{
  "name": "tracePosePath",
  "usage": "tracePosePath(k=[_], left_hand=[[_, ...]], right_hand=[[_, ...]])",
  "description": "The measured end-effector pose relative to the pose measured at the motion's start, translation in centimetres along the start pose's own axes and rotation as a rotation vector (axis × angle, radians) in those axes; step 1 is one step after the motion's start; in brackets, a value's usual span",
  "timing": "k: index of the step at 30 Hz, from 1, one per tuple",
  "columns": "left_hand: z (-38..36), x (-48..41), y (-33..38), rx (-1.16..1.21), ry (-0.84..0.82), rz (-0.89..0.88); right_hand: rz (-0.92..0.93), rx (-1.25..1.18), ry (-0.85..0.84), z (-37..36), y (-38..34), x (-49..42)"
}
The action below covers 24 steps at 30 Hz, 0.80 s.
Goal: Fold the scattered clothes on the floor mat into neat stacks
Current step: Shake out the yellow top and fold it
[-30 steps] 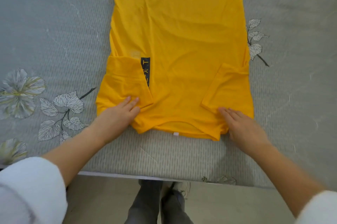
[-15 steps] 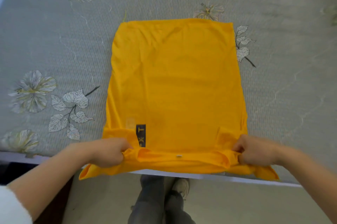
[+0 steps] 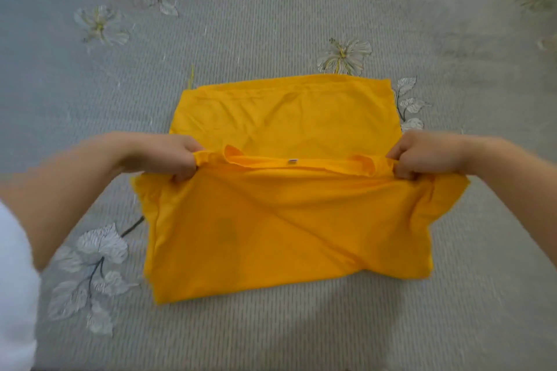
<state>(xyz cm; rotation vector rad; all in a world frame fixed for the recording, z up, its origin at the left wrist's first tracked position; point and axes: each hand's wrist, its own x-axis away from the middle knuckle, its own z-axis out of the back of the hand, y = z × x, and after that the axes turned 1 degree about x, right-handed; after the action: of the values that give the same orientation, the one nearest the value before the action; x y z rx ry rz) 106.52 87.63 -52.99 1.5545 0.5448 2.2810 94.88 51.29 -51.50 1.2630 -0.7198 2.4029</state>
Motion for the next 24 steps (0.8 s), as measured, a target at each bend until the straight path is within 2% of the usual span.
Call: tracePosePath(k=[2, 4, 6, 9, 11, 14, 17, 20, 24], left_hand=[[3.7, -2.0, 0.8, 0.004, 0.057, 0.007], [7.1, -4.1, 1.0, -0.013, 0.182, 0.019], [9.2, -6.5, 0.5, -0.004, 0.417, 0.011], [8.3, -8.9, -0.9, 0.0, 0.876, 0.026], [4.8, -9.1, -1.7, -0.101, 1.046, -0.047], [-1.6, -8.8, -2.8, -0.299, 0.914, -0.218], [-5.0, -10.2, -2.8, -0.479, 0.708, -0.24], [-3.6, -13.7, -1.6, -0.465, 0.751, -0.139], [0.3, -16.8, 0.3, -0.307, 0.864, 0.046]], right_hand=[[-0.027, 0.026, 0.088, 3.3, -1.5, -1.7], [-0.066, 0.042, 0.211, 6.0, -2.6, -3.7], [-0.112, 0.046, 0.426, 7.6, -2.8, -5.9], [-0.087, 0.022, 0.85, 5.9, -2.9, -8.0], [-0.015, 0.011, 0.968, 2.4, -2.5, -8.4], [0.092, 0.158, 0.806, -3.9, -1.8, -8.2], [0.158, 0.37, 0.611, -7.2, -0.7, -9.2], [0.152, 0.323, 0.64, -6.7, -0.2, -11.3], [-0.02, 0.228, 0.733, -2.9, 1.6, -14.0]])
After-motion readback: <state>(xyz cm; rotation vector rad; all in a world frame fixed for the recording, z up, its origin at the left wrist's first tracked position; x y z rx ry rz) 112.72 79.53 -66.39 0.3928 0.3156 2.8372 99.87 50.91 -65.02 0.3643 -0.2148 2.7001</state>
